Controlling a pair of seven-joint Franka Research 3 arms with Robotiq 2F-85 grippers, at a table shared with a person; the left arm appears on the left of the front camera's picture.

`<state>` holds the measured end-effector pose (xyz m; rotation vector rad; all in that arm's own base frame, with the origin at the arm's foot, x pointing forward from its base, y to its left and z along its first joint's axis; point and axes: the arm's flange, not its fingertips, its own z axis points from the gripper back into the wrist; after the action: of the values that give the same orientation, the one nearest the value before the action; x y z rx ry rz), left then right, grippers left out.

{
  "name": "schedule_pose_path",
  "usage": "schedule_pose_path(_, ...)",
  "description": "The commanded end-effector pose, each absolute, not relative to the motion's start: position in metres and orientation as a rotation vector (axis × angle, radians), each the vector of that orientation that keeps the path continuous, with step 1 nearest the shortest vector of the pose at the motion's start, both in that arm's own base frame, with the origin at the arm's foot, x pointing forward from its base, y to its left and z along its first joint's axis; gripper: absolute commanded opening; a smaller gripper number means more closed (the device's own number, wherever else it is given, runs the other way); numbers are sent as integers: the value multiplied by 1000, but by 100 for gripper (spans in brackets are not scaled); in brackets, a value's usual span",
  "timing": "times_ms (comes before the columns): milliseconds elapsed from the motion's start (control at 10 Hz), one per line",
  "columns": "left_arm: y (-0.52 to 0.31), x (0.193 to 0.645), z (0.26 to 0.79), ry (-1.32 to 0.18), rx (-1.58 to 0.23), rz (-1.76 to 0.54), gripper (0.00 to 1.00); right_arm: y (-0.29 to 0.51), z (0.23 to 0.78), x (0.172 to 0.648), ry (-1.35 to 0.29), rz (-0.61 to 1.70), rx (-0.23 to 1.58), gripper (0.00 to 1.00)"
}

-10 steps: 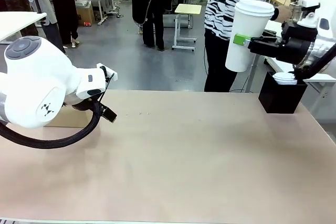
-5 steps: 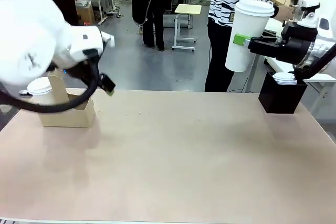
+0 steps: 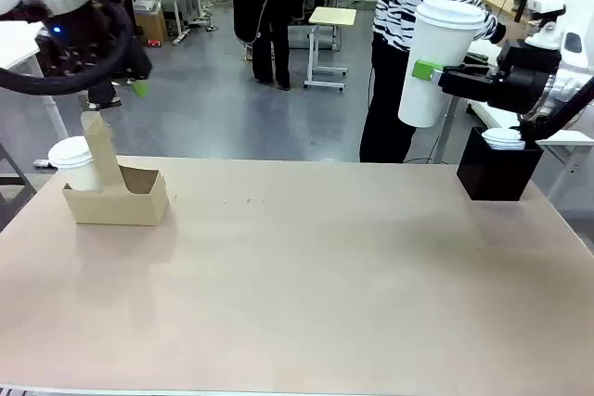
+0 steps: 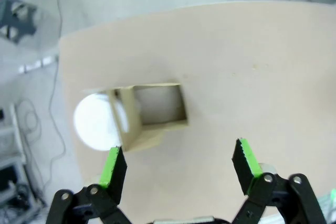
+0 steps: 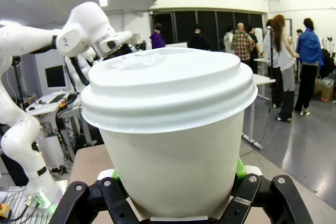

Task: Pour a drink into a cup and package it in a carrier.
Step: Position the Cup Carrier in the center of the table.

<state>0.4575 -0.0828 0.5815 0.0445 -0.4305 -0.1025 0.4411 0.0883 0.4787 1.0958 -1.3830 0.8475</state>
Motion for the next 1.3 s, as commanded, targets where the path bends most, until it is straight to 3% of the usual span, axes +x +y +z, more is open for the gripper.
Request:
schedule_pose_path(0, -69, 470, 568, -374, 35, 28, 100, 88, 482, 441, -1405, 855, 1096, 81)
schedule_pose_path(500, -27, 483, 520, -350, -6, 150, 100, 88, 482, 441, -1405, 855, 1096, 81)
schedule_pose_path(1000, -28, 492, 515, -291, 38, 113, 100, 88, 482, 441, -1405, 855, 1096, 81)
schedule_pose_path(1100, -17, 501, 513, -293, 27, 133, 88, 88, 482, 441, -1405, 855, 1096, 81)
schedule_pose_path(1200, -11, 507, 510, -283, 8, 129, 41, 88, 482, 441, -1405, 855, 1096, 81)
